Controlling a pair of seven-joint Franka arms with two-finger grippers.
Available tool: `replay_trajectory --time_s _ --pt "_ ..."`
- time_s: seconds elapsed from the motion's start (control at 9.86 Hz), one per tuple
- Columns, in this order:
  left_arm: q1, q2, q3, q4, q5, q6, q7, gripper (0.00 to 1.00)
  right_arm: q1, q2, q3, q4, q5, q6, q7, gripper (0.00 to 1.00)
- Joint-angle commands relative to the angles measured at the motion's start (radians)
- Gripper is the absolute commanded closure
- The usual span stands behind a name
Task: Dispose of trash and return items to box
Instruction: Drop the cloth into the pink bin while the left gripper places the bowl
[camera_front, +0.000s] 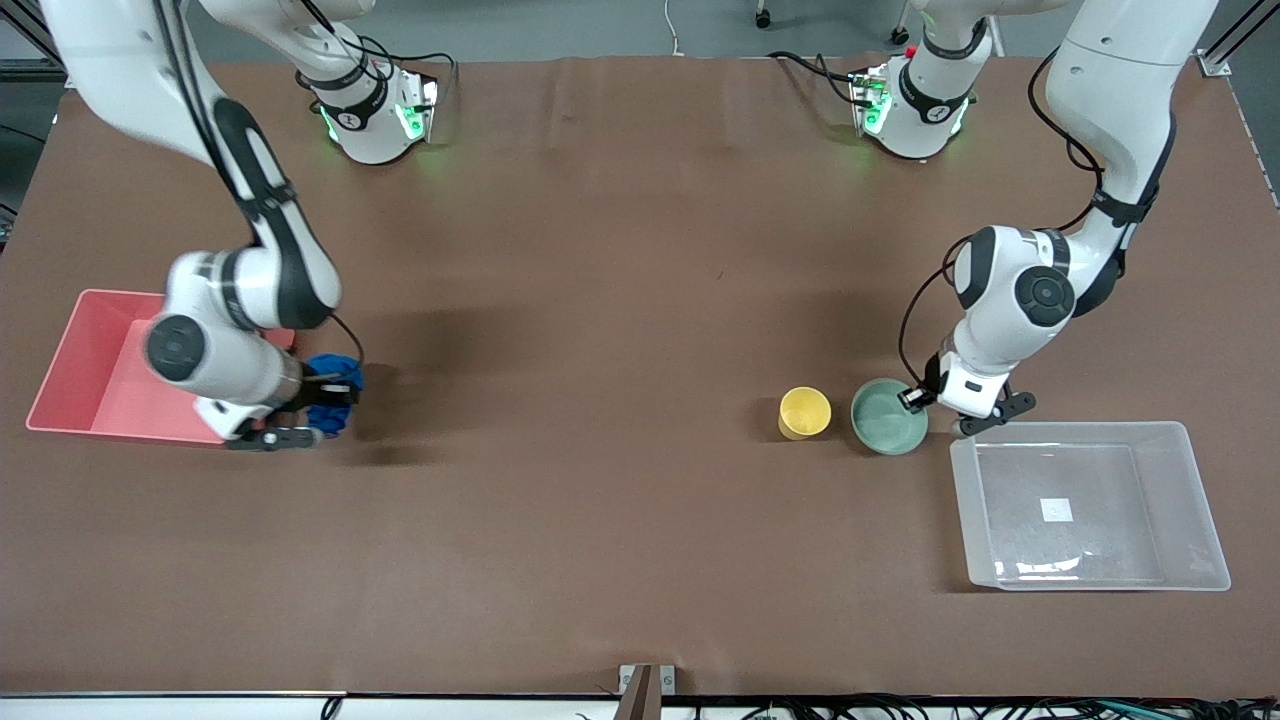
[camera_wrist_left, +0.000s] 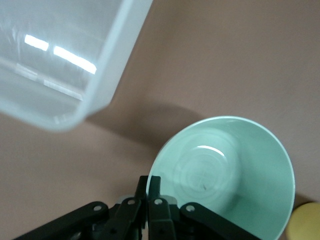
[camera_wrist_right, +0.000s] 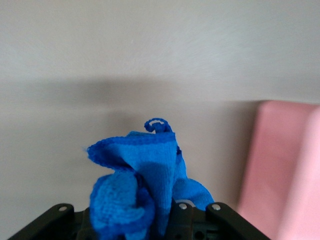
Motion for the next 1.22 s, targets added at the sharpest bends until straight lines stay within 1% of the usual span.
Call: replay_trajectory --time_s 0.0,0.1,0.2,0.3,0.51,0.61,0.81,1.01,1.12 --pt "0.012 -0.053 -0.001 0.14 0.022 -0.191 -0.011 1.0 -0.059 -0.189 0.009 -0.019 0.005 -0.105 -0.01 0.98" --pt "0.018 -0.04 0.003 0.246 0.022 -0.288 0.02 1.0 -0.091 -0.238 0.007 -0.024 0.005 -0.134 -0.046 0.98" --pt "0.038 -0.015 0.007 0.331 0.022 -0.339 0.073 1.0 -0.155 -0.256 0.009 -0.028 0.005 -0.17 -0.098 0.98" --pt "0.066 0.02 0.01 0.388 0.028 -0.347 0.139 1.0 -0.211 -0.261 0.009 -0.042 0.005 -0.179 -0.141 0.98" --pt "0.147 0.129 0.01 0.509 0.058 -0.347 0.32 1.0 -0.332 -0.246 0.007 -0.077 -0.005 -0.17 -0.204 0.97" --pt "0.181 0.173 0.008 0.561 0.062 -0.347 0.404 1.0 -0.387 -0.199 0.007 -0.097 -0.005 -0.159 -0.245 0.97" --pt "0.212 0.252 0.01 0.618 0.062 -0.347 0.507 1.0 -0.467 -0.089 0.007 -0.119 -0.007 -0.039 -0.307 0.96" --pt "0.259 0.322 0.01 0.672 0.055 -0.346 0.586 0.99 -0.486 -0.002 0.007 -0.111 -0.007 0.06 -0.342 0.93" --pt "0.261 0.342 0.01 0.672 0.054 -0.346 0.583 0.99 -0.48 0.01 0.007 -0.095 -0.007 0.065 -0.344 0.93"
